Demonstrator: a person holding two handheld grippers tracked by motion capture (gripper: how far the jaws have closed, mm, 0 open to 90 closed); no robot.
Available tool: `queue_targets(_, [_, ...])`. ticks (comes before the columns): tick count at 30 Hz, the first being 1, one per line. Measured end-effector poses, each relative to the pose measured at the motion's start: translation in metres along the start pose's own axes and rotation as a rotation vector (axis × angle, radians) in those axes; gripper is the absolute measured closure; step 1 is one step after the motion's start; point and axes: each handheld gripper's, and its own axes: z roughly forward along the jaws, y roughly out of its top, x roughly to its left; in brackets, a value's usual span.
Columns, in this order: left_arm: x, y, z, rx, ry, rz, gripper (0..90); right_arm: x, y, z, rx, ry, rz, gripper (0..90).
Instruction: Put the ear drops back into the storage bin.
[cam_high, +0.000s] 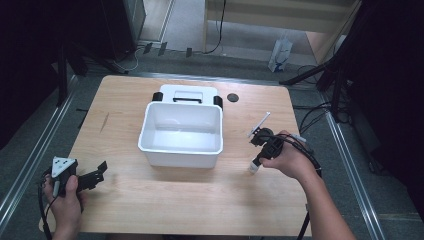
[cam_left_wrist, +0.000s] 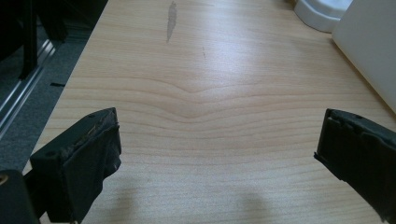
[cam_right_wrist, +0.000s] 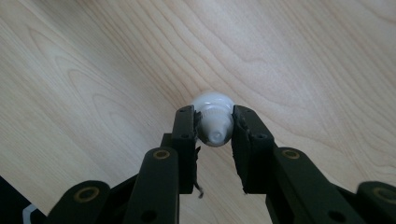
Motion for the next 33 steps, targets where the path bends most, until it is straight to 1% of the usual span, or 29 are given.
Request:
queue_targets(1, [0.000, 0.000, 0.000, 0.000, 0.000, 0.000, 0.6, 0.000, 0.000, 0.000, 0.000, 0.000, 0.000, 72.3])
queue_targets(2, [0.001, 0.000, 0.000, -0.003, -0.004, -0.004, 0.6, 0.002, 0.003, -0.007, -0.006, -0.017, -0.001, 72.2])
queue_targets(3, [0.001, 0.000, 0.000, -0.003, -0.004, -0.004, 0.6, 0.002, 0.003, -0.007, -0.006, -0.017, -0.001, 72.2])
queue_targets(4, [0.001, 0.000, 0.000, -0.003, -0.009, -0.009, 0.6, 0.004, 0.006, -0.014, -0.021, -0.017, 0.004, 72.2])
queue_targets(6, [0.002, 0.000, 0.000, -0.004, -0.011, -0.013, 0.6, 0.006, 0.010, -0.020, -0.026, -0.015, 0.006, 72.2])
queue_targets(7, [0.002, 0.000, 0.000, -0.004, -0.011, -0.013, 0.6, 0.006, 0.010, -0.020, -0.026, -0.015, 0.006, 72.2])
queue_targets(8, [0.002, 0.000, 0.000, -0.008, -0.012, -0.016, 0.6, 0.008, 0.013, -0.027, -0.024, -0.019, 0.001, 72.2])
queue_targets(9, [0.002, 0.000, 0.000, -0.008, -0.012, -0.016, 0.6, 0.008, 0.013, -0.027, -0.024, -0.019, 0.001, 72.2])
queue_targets(10, [0.002, 0.000, -0.001, -0.007, -0.013, -0.016, 0.6, 0.009, 0.016, -0.034, -0.035, -0.029, 0.002, 72.2])
queue_targets(14, [0.002, 0.000, 0.000, -0.010, -0.010, -0.017, 0.5, 0.010, 0.026, -0.046, -0.048, -0.038, 0.011, 72.2])
queue_targets(15, [0.002, 0.000, 0.000, -0.010, -0.010, -0.017, 0.6, 0.010, 0.026, -0.046, -0.048, -0.038, 0.011, 72.2])
queue_targets(16, [0.002, 0.000, 0.000, -0.013, -0.008, -0.016, 0.6, 0.009, 0.032, -0.053, -0.060, -0.037, 0.015, 72.2])
queue_targets(17, [0.002, 0.000, 0.000, -0.013, -0.008, -0.016, 0.6, 0.009, 0.032, -0.053, -0.060, -0.037, 0.015, 72.2])
queue_targets(18, [0.002, 0.000, 0.000, -0.011, -0.007, -0.015, 0.6, 0.009, 0.039, -0.058, -0.056, -0.043, 0.015, 72.2])
queue_targets(19, [0.002, 0.000, 0.000, -0.011, -0.007, -0.015, 0.5, 0.009, 0.039, -0.058, -0.056, -0.043, 0.015, 72.2])
queue_targets(20, [0.001, 0.000, 0.000, -0.010, -0.003, -0.013, 0.6, 0.009, 0.046, -0.063, -0.064, -0.049, 0.010, 72.2])
queue_targets(21, [0.001, 0.000, 0.000, -0.010, -0.003, -0.013, 0.6, 0.009, 0.046, -0.063, -0.064, -0.049, 0.010, 72.2])
queue_targets(22, [0.001, 0.000, 0.000, -0.010, -0.003, -0.010, 0.6, 0.009, 0.053, -0.069, -0.070, -0.051, 0.009, 72.2])
queue_targets(23, [0.001, 0.000, 0.000, -0.010, -0.003, -0.009, 0.6, 0.009, 0.053, -0.069, -0.070, -0.051, 0.009, 72.2])
queue_targets(26, [0.001, 0.000, 0.000, -0.008, -0.001, -0.008, 0.6, 0.013, 0.068, -0.083, -0.091, -0.064, -0.003, 72.2])
queue_targets(27, [0.001, 0.000, 0.000, -0.008, -0.001, -0.008, 0.5, 0.013, 0.068, -0.083, -0.091, -0.064, -0.003, 72.2])
queue_targets(29, [0.000, 0.000, 0.000, -0.008, 0.000, -0.009, 0.6, 0.016, 0.078, -0.093, -0.101, -0.069, -0.019, 72.2])
queue_targets(31, [0.001, 0.000, 0.000, -0.006, -0.002, -0.008, 0.6, 0.016, 0.080, -0.096, -0.106, -0.072, -0.023, 72.2])
queue_targets(33, [0.001, 0.000, 0.000, -0.007, -0.004, -0.010, 0.6, 0.018, 0.086, -0.104, -0.117, -0.081, -0.029, 72.2])
